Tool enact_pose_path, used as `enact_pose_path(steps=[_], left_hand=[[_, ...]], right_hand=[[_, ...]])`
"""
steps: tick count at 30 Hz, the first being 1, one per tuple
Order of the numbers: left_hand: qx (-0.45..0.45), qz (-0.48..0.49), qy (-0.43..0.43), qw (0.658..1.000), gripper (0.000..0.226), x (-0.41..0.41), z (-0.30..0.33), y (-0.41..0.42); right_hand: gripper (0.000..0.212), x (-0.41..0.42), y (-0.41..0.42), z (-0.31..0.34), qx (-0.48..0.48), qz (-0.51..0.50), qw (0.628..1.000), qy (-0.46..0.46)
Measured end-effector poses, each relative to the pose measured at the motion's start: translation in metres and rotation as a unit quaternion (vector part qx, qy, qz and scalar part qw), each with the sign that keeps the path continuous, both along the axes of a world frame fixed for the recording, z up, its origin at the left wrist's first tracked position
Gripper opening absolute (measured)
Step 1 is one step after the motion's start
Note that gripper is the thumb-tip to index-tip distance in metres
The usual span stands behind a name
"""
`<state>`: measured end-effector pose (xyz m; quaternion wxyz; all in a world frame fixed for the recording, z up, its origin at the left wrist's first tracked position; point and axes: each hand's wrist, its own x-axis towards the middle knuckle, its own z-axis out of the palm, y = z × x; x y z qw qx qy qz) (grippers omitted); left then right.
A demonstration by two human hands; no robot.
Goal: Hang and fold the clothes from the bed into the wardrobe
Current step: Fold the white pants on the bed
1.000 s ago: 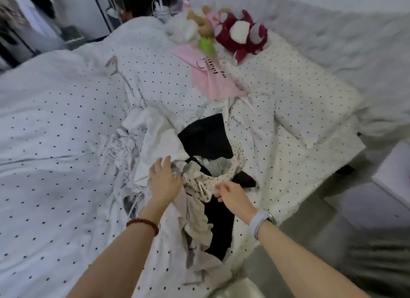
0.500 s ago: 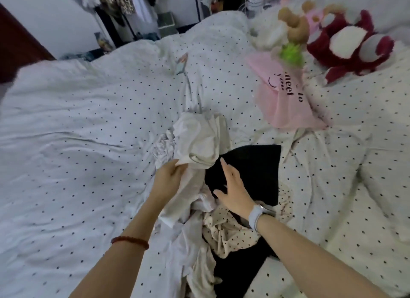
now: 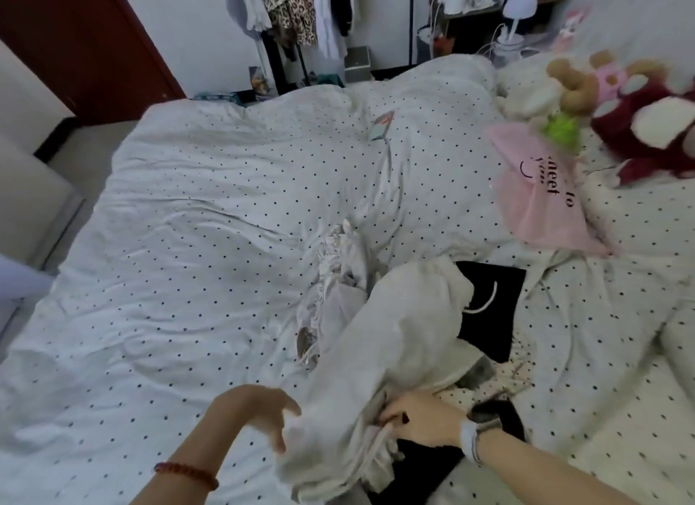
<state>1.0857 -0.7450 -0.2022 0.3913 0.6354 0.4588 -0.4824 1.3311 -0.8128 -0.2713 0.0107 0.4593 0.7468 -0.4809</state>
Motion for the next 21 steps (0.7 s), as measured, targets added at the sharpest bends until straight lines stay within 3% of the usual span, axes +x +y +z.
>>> enact_pose_path(steps=[2,3,5,6,8,10,12,14,15,17,21], left_hand=[[0.103,0.074,-0.1,0.987,0.072,0.011,-0.016,-0.002],[0.178,0.122,-0.168,0.962,0.072,0.019,-0.025,-0.003],[0.26,0.213,-0.273,0.902,0.076,0.05,-0.044,-0.005],[0.264,0.232,-0.284,0.892,0.077,0.065,-0.054,-0.007],[0.27,0.203,-0.249,0.907,0.06,0.093,-0.076,-0.015],[0.32,0.178,-0.212,0.906,0.02,0.109,-0.09,-0.024],[0.335,0.18,-0.239,0.893,0.028,0.109,-0.093,-0.026],[0.303,0.188,-0.28,0.891,0.037,0.098,-0.087,-0.023],[0.292,0.182,-0.295,0.892,0.037,0.091,-0.082,-0.021],[0.275,0.153,-0.303,0.899,0.035,0.077,-0.072,-0.026],[0.215,0.155,-0.305,0.915,0.022,0.051,-0.068,-0.059]], right_hand=[[0.023,0.006,-0.012,-0.016,-0.044,-0.168,0.985,0.016],[0.02,0.008,-0.013,-0.022,-0.062,-0.281,0.957,0.043],[0.014,0.019,-0.009,-0.031,-0.072,-0.484,0.869,0.081],[0.021,0.022,-0.001,-0.035,-0.078,-0.554,0.823,0.099],[0.045,0.027,0.019,-0.043,-0.11,-0.643,0.737,0.175],[0.074,0.027,0.039,-0.054,-0.174,-0.705,0.655,0.209],[0.083,0.028,0.055,-0.065,-0.234,-0.736,0.599,0.214],[0.065,0.029,0.064,-0.065,-0.225,-0.758,0.571,0.221],[0.055,0.029,0.065,-0.062,-0.195,-0.766,0.575,0.211],[0.045,0.021,0.06,-0.046,-0.113,-0.749,0.632,0.165],[0.031,-0.006,0.029,-0.012,0.036,-0.566,0.815,0.119]])
